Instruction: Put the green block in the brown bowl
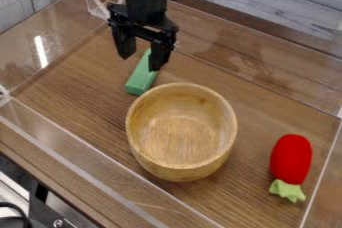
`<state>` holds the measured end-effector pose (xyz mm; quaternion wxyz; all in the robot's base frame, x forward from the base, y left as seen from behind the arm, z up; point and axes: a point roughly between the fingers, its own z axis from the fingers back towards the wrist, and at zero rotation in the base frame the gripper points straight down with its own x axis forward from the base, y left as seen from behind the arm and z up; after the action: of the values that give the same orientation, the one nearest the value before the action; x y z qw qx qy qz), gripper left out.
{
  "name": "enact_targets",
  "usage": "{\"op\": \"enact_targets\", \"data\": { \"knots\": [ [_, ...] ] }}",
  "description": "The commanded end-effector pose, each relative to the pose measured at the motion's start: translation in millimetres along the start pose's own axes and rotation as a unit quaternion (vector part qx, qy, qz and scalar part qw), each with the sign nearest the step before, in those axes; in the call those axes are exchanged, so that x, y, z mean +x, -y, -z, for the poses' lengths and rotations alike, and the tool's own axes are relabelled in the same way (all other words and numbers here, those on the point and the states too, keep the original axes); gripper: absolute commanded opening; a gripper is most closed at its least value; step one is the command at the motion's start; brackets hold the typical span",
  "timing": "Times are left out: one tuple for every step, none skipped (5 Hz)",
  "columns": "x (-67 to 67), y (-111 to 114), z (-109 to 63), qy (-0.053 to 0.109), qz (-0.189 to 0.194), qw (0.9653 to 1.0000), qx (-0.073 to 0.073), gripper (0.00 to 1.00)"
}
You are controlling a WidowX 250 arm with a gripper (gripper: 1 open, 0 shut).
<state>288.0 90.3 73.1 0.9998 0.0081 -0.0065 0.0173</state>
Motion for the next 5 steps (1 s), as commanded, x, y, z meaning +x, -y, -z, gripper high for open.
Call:
{"op": "enact_targets", "data": {
  "knots": [
    [2.8, 1.2, -0.4, 0.015, -0.028, 0.9995, 0.002, 1.0],
    [5.2, 7.4, 5.2, 0.022, -0.05, 0.9985, 0.0, 1.0],
    [12.4, 4.8, 3.8, 0.025, -0.04, 0.9989, -0.003, 1.0],
    [20.0, 1.0, 1.9, 0.028, -0.03, 0.9992, -0.003, 1.0],
    [18.3, -5.9, 14.1, 0.028, -0.036, 0.9989, -0.003, 1.0]
  ]
}}
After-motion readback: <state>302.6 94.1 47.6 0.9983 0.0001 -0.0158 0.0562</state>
